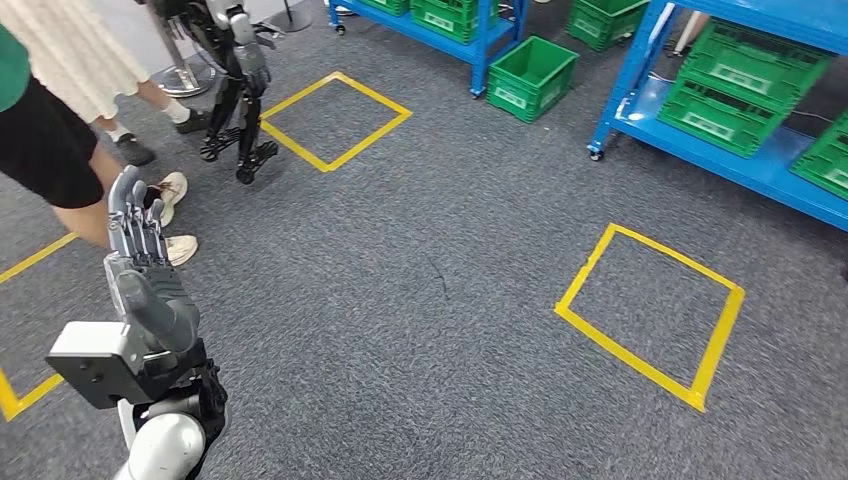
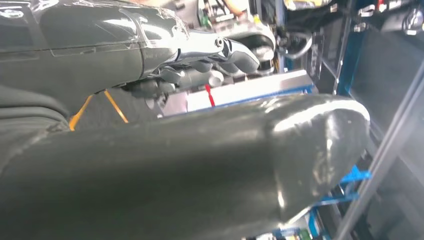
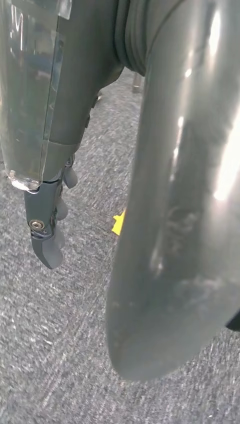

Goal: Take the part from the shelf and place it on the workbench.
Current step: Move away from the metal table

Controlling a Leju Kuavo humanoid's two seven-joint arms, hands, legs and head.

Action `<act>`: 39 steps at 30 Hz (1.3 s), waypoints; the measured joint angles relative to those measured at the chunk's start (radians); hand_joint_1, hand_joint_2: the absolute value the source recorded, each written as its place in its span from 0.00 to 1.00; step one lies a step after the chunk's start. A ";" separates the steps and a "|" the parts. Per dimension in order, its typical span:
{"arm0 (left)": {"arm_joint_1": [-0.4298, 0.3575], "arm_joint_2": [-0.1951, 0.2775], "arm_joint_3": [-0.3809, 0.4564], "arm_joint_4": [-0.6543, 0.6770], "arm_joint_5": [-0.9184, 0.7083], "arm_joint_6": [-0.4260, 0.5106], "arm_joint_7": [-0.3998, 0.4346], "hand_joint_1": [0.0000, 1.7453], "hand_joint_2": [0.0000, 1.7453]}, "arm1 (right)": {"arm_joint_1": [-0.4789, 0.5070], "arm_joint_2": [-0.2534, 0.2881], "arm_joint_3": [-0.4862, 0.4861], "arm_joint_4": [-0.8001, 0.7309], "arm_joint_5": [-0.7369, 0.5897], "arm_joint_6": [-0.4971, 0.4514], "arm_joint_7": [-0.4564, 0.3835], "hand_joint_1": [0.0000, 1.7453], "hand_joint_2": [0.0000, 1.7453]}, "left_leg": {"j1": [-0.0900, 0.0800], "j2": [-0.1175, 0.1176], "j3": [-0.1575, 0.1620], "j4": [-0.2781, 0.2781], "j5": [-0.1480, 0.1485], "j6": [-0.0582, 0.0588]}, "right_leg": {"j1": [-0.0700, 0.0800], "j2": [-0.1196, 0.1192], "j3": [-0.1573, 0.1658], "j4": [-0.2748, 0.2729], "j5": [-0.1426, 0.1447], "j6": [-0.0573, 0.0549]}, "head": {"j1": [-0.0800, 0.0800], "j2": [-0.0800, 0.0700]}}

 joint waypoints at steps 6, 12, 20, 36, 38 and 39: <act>-0.001 0.005 -0.003 0.000 0.000 0.000 0.003 0.00 0.00 | -0.002 0.001 0.000 0.000 -0.002 0.000 0.000 0.00 0.00 | 0.000 -0.061 0.089 -0.195 0.072 0.024 | -0.009 0.063 -0.002 0.007 -0.014 0.030 | 0.003 0.000; -0.001 0.006 -0.003 -0.002 0.000 0.000 0.004 0.00 0.00 | -0.005 0.004 0.000 0.000 -0.003 0.000 0.000 0.00 0.00 | 0.003 0.026 0.110 -0.209 0.062 0.046 | -0.013 -0.048 -0.128 0.250 -0.135 0.067 | 0.010 0.000; -0.005 0.007 -0.012 0.003 0.012 0.000 0.003 0.00 0.00 | 0.000 0.003 0.000 0.000 -0.003 0.002 -0.003 0.00 0.00 | -0.004 0.093 0.140 -0.209 0.035 0.022 | -0.002 -0.129 -0.033 0.018 0.008 0.045 | 0.009 0.000; -0.013 0.017 -0.028 0.019 0.047 0.000 -0.009 0.00 0.00 | -0.004 0.000 0.000 0.000 -0.004 -0.003 -0.008 0.00 0.00 | 0.000 -0.061 0.089 -0.181 0.067 0.019 | -0.002 0.033 -0.011 0.013 -0.005 0.015 | -0.003 0.000; -0.019 0.020 -0.032 0.021 0.050 0.000 -0.010 0.00 0.00 | -0.003 -0.001 0.000 0.000 -0.009 -0.009 -0.014 0.00 0.00 | -0.003 -0.062 0.098 -0.196 0.059 0.026 | -0.008 0.047 -0.015 0.012 -0.006 0.029 | -0.003 0.000; -0.021 0.021 -0.035 0.022 0.050 0.000 -0.010 0.00 0.00 | -0.001 -0.001 0.000 0.000 -0.011 -0.012 -0.018 0.00 0.00 | -0.003 -0.054 0.100 -0.198 0.060 0.031 | -0.009 0.045 -0.016 0.013 -0.008 0.035 | -0.003 0.000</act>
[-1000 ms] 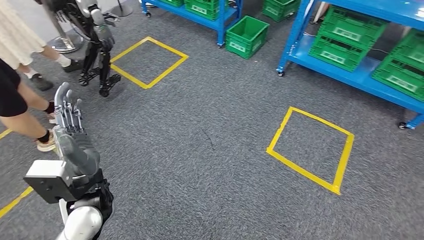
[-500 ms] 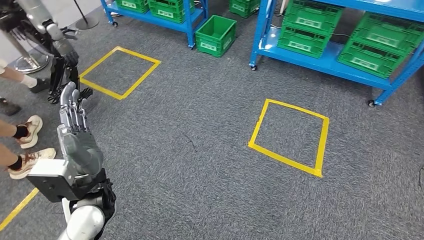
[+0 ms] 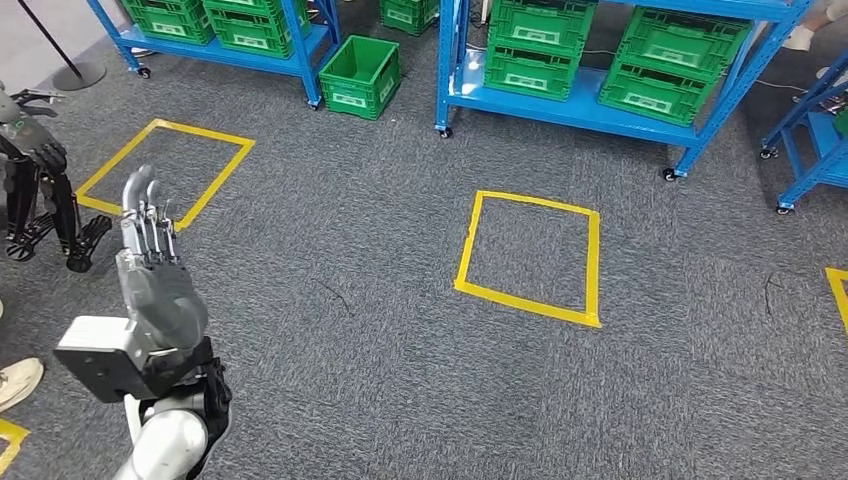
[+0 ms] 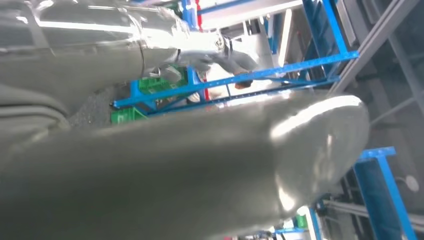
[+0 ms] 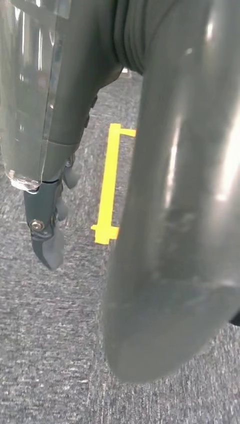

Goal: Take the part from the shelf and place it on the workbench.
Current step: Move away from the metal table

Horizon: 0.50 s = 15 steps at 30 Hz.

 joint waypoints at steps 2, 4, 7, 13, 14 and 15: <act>-0.002 0.000 -0.003 0.000 0.000 0.000 0.000 0.00 0.00 | -0.002 -0.001 0.000 0.000 -0.002 -0.003 -0.003 0.00 0.00 | 0.004 0.020 0.008 -0.009 0.002 0.010 | 0.001 -0.034 -0.014 0.035 -0.025 0.012 | 0.005 0.000; -0.002 0.001 -0.005 0.000 0.004 0.000 0.000 0.00 0.00 | -0.006 -0.001 0.000 0.000 -0.002 -0.003 -0.004 0.00 0.00 | 0.005 0.042 0.013 -0.012 0.000 0.016 | -0.002 -0.078 -0.071 0.148 -0.085 0.024 | 0.010 0.000; -0.002 0.003 -0.009 0.004 0.019 0.000 0.004 0.00 0.00 | -0.005 -0.001 0.000 0.000 -0.002 -0.004 -0.004 0.00 0.00 | 0.005 0.068 0.018 -0.012 -0.007 0.016 | -0.011 -0.093 -0.146 0.283 -0.120 0.037 | 0.011 0.000; -0.017 0.010 -0.027 0.016 0.033 0.000 0.010 0.00 0.00 | 0.000 -0.003 0.000 0.000 -0.001 -0.007 -0.004 0.00 0.00 | 0.002 0.074 0.032 -0.010 -0.023 -0.003 | -0.008 -0.093 -0.012 0.000 0.018 0.022 | 0.010 0.000; -0.018 0.012 -0.029 0.019 0.033 0.000 0.010 0.00 0.00 | -0.001 -0.003 0.000 0.000 -0.002 -0.008 -0.004 0.00 0.00 | 0.000 0.072 0.032 -0.009 -0.025 -0.001 | -0.007 -0.094 -0.010 -0.004 0.015 0.022 | 0.010 0.000; -0.019 0.015 -0.031 0.021 0.034 0.000 0.012 0.00 0.00 | 0.000 -0.003 0.000 0.000 -0.002 -0.008 -0.004 0.00 0.00 | 0.000 0.070 0.033 -0.009 -0.026 0.003 | -0.007 -0.095 -0.010 -0.006 0.016 0.022 | 0.009 0.000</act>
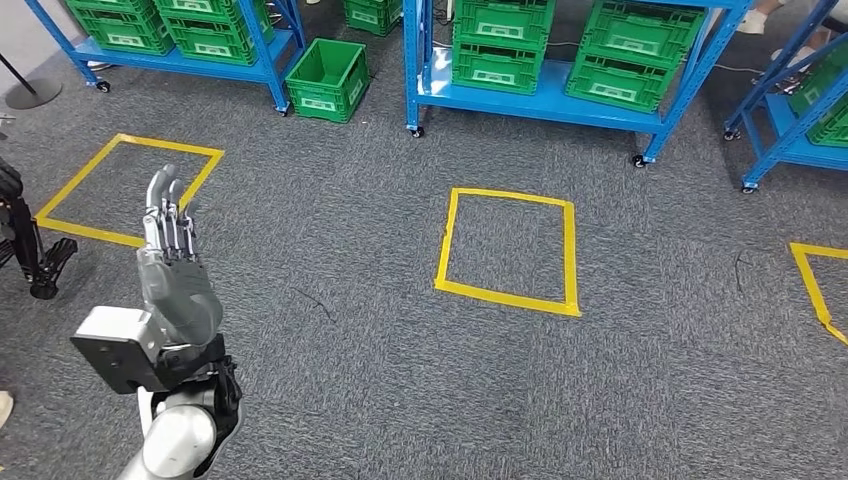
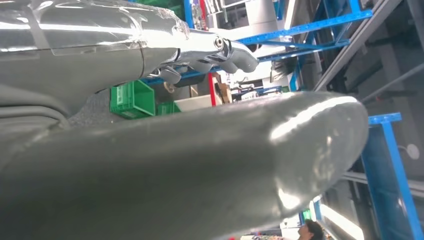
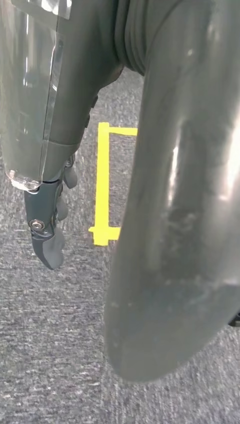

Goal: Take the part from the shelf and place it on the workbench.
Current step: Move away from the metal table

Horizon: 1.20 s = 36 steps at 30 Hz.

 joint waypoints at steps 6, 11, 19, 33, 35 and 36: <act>-0.009 0.017 -0.020 0.008 -0.003 0.000 0.040 0.00 0.00 | 0.000 -0.001 -0.001 0.000 0.000 -0.001 0.001 0.00 0.00 | -0.001 -0.005 0.009 -0.015 0.005 0.002 | 0.000 -0.001 0.002 0.000 -0.004 -0.006 | -0.001 0.000; -0.016 0.029 -0.036 0.015 -0.007 0.000 0.050 0.00 0.00 | -0.001 0.000 0.000 0.000 0.001 -0.002 0.001 0.00 0.00 | -0.002 -0.009 0.008 -0.016 0.004 -0.011 | -0.002 -0.005 0.002 0.000 -0.005 -0.008 | -0.001 0.000; -0.027 0.054 -0.062 0.017 -0.021 0.000 0.064 0.00 0.00 | -0.001 0.003 0.000 0.000 0.004 -0.002 0.001 0.00 0.00 | 0.002 -0.013 0.047 -0.057 -0.001 0.022 | -0.009 -0.006 -0.028 0.079 -0.003 0.022 | 0.005 0.000; -0.038 0.080 -0.089 0.023 -0.022 0.000 0.082 0.00 0.00 | 0.008 0.004 0.000 0.000 0.002 0.000 0.001 0.00 0.00 | 0.016 -0.021 0.138 0.002 -0.049 -0.045 | -0.012 -0.003 -0.056 0.015 0.028 -0.014 | 0.012 0.000; -0.043 0.088 -0.093 0.023 -0.022 0.000 0.086 0.00 0.00 | 0.007 0.004 -0.001 0.000 0.001 -0.001 0.001 0.00 0.00 | 0.016 -0.007 0.050 0.144 -0.015 -0.049 | -0.013 0.000 -0.017 0.000 0.010 -0.027 | 0.002 0.000; -0.043 0.091 -0.094 0.023 -0.022 0.000 0.087 0.00 0.00 | 0.009 0.004 -0.001 0.000 0.001 -0.002 0.001 0.00 0.00 | 0.015 -0.002 -0.007 0.211 -0.027 -0.049 | -0.011 0.001 0.006 -0.009 -0.002 -0.031 | -0.003 0.000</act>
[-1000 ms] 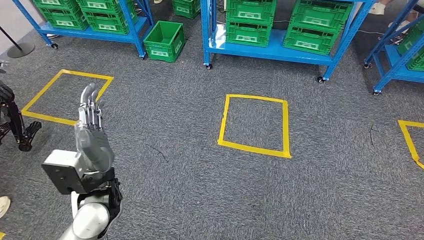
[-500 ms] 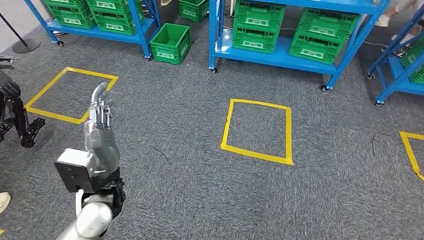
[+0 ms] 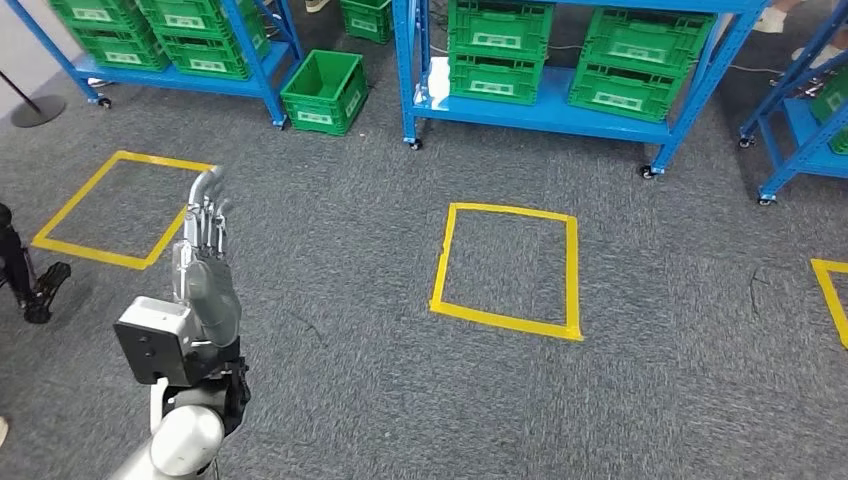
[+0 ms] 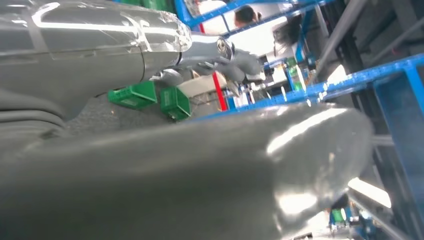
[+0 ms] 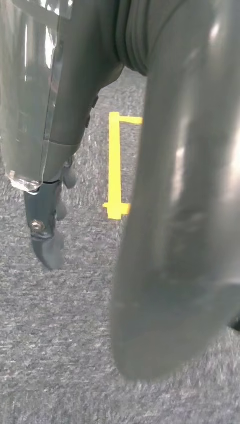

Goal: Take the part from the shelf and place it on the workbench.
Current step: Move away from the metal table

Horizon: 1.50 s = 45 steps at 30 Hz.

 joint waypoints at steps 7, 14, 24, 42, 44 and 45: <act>0.004 0.016 -0.011 0.003 0.000 0.000 0.006 0.00 0.00 | 0.008 0.002 0.000 0.000 0.001 -0.001 0.000 0.00 0.00 | -0.023 0.005 -0.182 -0.107 -0.011 0.036 | 0.010 0.016 0.194 -0.049 -0.114 -0.002 | -0.007 0.000; -0.001 0.021 -0.018 -0.010 -0.001 0.000 0.005 0.00 0.00 | -0.026 0.008 -0.001 -0.007 0.009 0.002 0.000 0.00 0.00 | -0.040 0.006 -0.077 -0.199 0.104 0.073 | 0.003 0.011 0.236 0.067 -0.084 0.039 | -0.004 0.000; 0.008 0.020 -0.025 -0.010 0.060 0.000 -0.032 0.00 0.00 | 0.008 0.005 -0.001 -0.005 0.007 0.004 0.004 0.00 0.00 | -0.026 -0.029 0.077 -0.205 -0.012 0.064 | 0.004 -0.008 -0.009 0.092 -0.106 0.045 | 0.008 0.000; 0.010 0.020 -0.031 -0.006 0.067 0.000 -0.053 0.00 0.00 | -0.005 0.004 -0.002 -0.001 0.011 0.002 0.004 0.00 0.00 | -0.029 -0.005 -0.096 -0.153 0.083 0.037 | 0.009 0.011 0.070 0.019 -0.071 0.009 | -0.010 0.000; 0.010 0.020 -0.032 -0.006 0.068 0.000 -0.055 0.00 0.00 | -0.007 0.005 -0.002 -0.001 0.011 0.002 0.003 0.00 0.00 | -0.032 -0.007 -0.096 -0.166 0.076 0.049 | 0.010 0.012 0.072 0.019 -0.081 0.023 | -0.011 0.000; 0.010 0.020 -0.032 -0.006 0.068 0.000 -0.056 0.00 0.00 | -0.007 0.005 -0.002 0.000 0.011 0.002 0.003 0.00 0.00 | -0.030 -0.008 -0.092 -0.166 0.082 0.054 | 0.009 0.011 0.075 0.019 -0.088 0.030 | -0.011 0.000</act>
